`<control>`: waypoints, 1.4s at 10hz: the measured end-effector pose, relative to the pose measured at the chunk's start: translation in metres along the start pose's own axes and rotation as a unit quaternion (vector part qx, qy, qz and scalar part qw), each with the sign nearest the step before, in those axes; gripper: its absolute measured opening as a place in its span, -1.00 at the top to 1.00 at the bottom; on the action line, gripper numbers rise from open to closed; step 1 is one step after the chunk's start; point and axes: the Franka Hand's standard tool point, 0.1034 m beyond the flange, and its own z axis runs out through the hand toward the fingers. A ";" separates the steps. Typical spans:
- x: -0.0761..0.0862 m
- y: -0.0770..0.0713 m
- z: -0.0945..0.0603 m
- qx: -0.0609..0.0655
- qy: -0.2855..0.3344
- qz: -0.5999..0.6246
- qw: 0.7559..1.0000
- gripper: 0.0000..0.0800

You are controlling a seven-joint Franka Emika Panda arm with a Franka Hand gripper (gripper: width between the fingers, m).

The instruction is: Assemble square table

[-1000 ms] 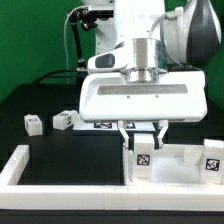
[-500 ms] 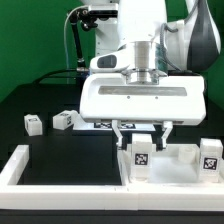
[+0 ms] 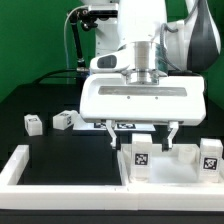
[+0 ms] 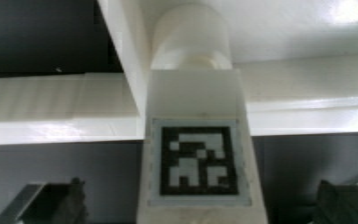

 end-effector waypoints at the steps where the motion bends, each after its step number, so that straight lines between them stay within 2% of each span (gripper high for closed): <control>1: 0.000 0.000 0.000 0.000 0.000 0.000 1.000 -0.62; 2: -0.001 -0.001 0.000 0.002 -0.004 0.002 1.000 -0.62; 3: 0.000 -0.008 -0.002 0.020 -0.045 0.015 0.999 -0.62; 4: 0.029 -0.002 -0.006 0.038 -0.098 0.057 0.993 -0.62; 5: 0.048 0.003 -0.006 0.036 -0.099 0.065 0.992 -0.62; 6: 0.031 -0.006 -0.005 0.043 -0.146 0.075 0.986 -0.62; 7: 0.023 -0.009 -0.009 0.052 -0.220 0.070 0.972 -0.62; 8: 0.032 -0.006 -0.009 0.054 -0.234 0.069 0.968 -0.62; 9: 0.024 -0.009 -0.011 0.058 -0.281 0.068 0.956 -0.62; 11: 0.017 -0.005 -0.001 0.049 -0.283 0.058 0.956 -0.62; 12: 0.016 -0.009 0.000 0.045 -0.281 0.045 0.958 -0.62; 14: 0.016 -0.008 0.000 0.045 -0.280 0.046 0.958 -0.62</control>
Offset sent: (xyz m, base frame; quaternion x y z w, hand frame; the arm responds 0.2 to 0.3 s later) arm 0.0753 -0.0484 0.0497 -0.0208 -0.2301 0.0563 0.9713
